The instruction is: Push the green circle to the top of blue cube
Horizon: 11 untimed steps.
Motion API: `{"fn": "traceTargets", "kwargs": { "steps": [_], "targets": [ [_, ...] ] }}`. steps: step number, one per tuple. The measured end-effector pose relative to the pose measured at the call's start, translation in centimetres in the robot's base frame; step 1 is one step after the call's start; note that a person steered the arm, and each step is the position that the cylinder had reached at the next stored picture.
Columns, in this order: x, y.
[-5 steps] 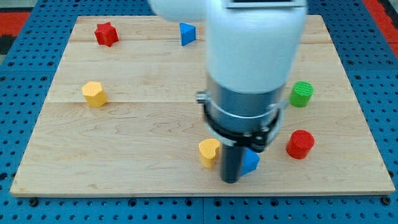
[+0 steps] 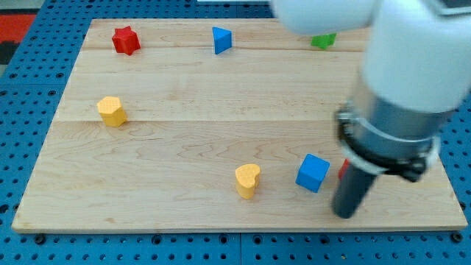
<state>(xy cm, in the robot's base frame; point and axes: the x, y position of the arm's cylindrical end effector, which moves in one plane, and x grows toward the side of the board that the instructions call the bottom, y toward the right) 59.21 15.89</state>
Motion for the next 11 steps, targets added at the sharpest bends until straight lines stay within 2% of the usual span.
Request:
{"fn": "traceTargets", "kwargs": {
  "steps": [1, 2, 3, 4, 5, 6, 7, 8, 9, 10, 11],
  "targets": [
    [-5.2, 5.5],
    [-13.2, 5.5],
    [-18.0, 5.1],
    [-21.1, 5.1],
    [-20.1, 4.1],
    [-15.7, 3.6],
    [-16.0, 2.5],
    [-17.4, -1.5],
    [-13.6, -3.3],
    [-14.9, -3.1],
    [-23.9, 0.4]
  ]
}}
